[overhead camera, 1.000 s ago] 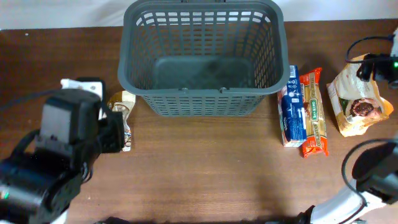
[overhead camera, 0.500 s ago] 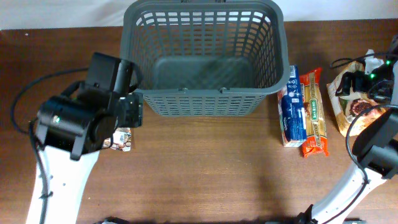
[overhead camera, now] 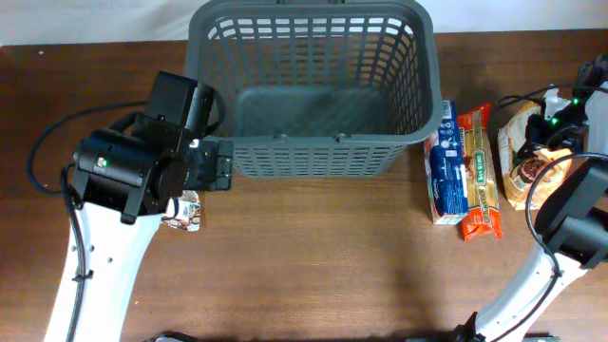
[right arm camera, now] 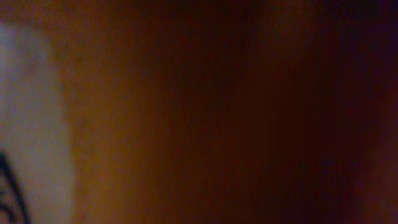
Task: Pack container
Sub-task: 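Reach the right gripper to the brown coffee bag and grasp it, then carry the brown coffee bag into the basket and release it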
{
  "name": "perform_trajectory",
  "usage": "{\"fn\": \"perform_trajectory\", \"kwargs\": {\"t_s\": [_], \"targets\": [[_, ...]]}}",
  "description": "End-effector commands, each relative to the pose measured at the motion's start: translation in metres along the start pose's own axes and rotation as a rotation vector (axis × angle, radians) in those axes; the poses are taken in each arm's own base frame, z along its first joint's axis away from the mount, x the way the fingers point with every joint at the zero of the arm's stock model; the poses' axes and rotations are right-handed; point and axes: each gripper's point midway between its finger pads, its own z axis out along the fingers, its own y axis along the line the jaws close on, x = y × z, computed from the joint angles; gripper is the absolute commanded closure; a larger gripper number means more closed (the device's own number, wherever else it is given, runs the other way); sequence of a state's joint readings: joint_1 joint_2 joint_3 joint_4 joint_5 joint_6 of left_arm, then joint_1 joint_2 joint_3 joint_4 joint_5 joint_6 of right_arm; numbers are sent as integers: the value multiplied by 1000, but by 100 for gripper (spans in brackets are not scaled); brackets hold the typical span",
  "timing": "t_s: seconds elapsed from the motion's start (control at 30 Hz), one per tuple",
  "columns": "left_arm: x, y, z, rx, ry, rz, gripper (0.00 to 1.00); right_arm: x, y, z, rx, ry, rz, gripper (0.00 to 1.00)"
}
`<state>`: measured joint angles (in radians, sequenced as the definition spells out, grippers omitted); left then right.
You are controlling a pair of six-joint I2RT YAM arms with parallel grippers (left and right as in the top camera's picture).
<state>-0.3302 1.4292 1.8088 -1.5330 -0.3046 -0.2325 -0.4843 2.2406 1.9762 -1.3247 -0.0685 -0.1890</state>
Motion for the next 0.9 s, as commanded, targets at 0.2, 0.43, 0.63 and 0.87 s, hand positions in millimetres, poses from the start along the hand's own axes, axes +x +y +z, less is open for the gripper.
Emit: {"fn": "perform_trajectory", "kwargs": {"t_s": [0.2, 0.43, 0.63, 0.87], "targets": [[-1, 4, -1, -16, -3, -12, 1, -14, -1, -50, 55, -94, 136, 96], [-1, 4, -1, -16, -3, -12, 1, -30, 19, -217, 81, -515, 139, 96], [-1, 4, -1, -16, -3, -12, 1, 8, 96, -360, 16, -912, 30, 96], [-1, 4, -1, -16, -3, -12, 1, 58, 201, -430, -190, -1138, -18, 96]]}}
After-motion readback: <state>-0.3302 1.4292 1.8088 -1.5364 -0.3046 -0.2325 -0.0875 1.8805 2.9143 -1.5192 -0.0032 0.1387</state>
